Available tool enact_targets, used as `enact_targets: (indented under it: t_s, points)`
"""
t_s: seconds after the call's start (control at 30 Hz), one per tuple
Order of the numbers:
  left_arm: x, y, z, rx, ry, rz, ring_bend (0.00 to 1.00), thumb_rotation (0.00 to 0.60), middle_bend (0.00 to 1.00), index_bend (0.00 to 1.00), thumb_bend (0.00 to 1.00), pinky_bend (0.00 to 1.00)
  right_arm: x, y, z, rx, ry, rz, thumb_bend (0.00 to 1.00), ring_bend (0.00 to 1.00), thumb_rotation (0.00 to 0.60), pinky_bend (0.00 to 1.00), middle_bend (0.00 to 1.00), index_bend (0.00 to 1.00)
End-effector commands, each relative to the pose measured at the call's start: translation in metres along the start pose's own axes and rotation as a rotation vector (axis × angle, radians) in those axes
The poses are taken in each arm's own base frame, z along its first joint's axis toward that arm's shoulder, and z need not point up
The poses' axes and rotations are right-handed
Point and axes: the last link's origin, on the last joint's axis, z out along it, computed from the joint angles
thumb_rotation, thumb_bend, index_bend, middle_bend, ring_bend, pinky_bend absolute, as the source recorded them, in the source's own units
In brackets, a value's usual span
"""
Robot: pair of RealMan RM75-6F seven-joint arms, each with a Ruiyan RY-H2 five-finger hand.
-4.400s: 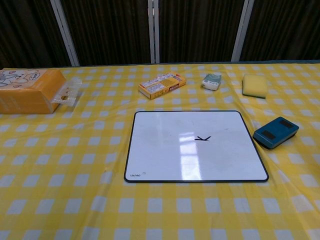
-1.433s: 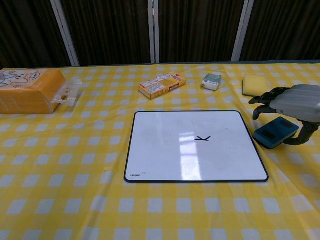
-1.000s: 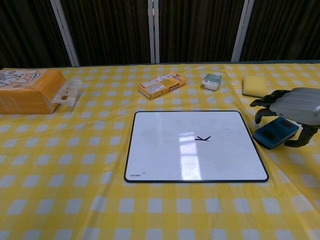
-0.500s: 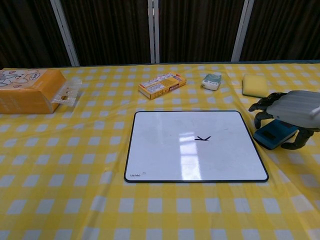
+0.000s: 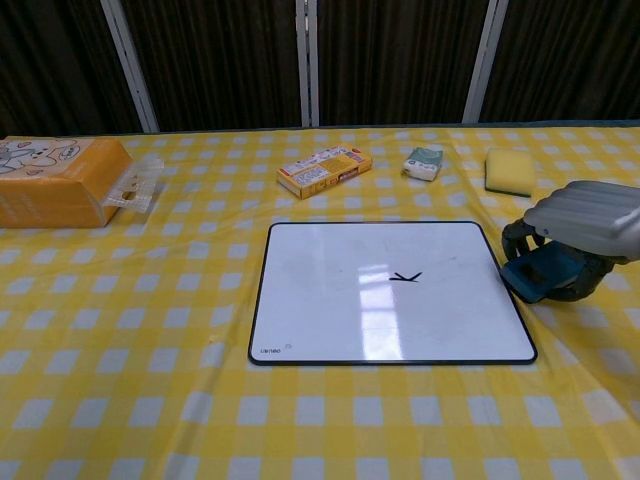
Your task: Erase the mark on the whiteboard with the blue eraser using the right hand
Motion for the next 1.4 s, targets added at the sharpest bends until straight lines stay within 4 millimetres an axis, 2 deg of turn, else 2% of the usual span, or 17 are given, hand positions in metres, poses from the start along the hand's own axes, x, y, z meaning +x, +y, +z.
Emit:
enact_targets:
  t_s: [0.03,0.27,0.57,0.77,0.93,0.97,1.13,1.23,1.4]
  points:
    - [0.000,0.000,0.000,-0.001,0.000,-0.001,0.00,0.600,0.00,0.00,0.00,0.00,0.003,-0.002,-0.001,0.020,0.051,0.054,0.42,0.67,0.600,0.69,0.69,0.82]
    - [0.001,0.000,0.000,0.000,0.007,-0.006,0.00,0.600,0.00,0.00,0.00,0.00,0.019,0.001,-0.005,0.034,0.132,0.106,0.44,0.71,0.600,0.73,0.71,0.83]
    - [0.001,0.000,0.001,-0.003,0.004,-0.009,0.00,0.600,0.00,0.00,0.00,0.00,0.052,-0.022,-0.013,0.088,0.190,0.157,0.45,0.73,0.600,0.74,0.72,0.83]
    - [0.001,-0.001,0.002,-0.002,0.005,-0.015,0.00,0.600,0.00,0.00,0.00,0.00,0.070,-0.055,-0.009,0.156,0.197,0.174,0.45,0.73,0.600,0.74,0.72,0.83]
    - [0.002,-0.002,0.002,0.002,0.003,-0.021,0.00,0.600,0.00,0.00,0.00,0.00,0.077,-0.083,-0.003,0.217,0.184,0.178,0.45,0.73,0.600,0.74,0.72,0.83]
    - [0.001,-0.003,0.003,0.004,0.001,-0.025,0.00,0.600,0.00,0.00,0.00,0.00,0.079,-0.096,0.000,0.253,0.173,0.180,0.45,0.73,0.600,0.74,0.72,0.83]
    - [0.002,-0.004,0.003,0.007,0.000,-0.033,0.00,0.600,0.00,0.00,0.00,0.00,0.081,-0.126,0.013,0.299,0.152,0.172,0.45,0.73,0.600,0.74,0.72,0.83]
    - [0.003,-0.006,0.004,0.012,0.000,-0.042,0.00,0.600,0.00,0.00,0.00,0.00,0.082,-0.142,0.022,0.318,0.140,0.169,0.45,0.73,0.600,0.74,0.72,0.83]
    - [0.004,-0.008,0.004,0.018,-0.002,-0.049,0.00,0.600,0.00,0.00,0.00,0.00,0.083,-0.157,0.031,0.334,0.128,0.164,0.45,0.73,0.600,0.74,0.72,0.83]
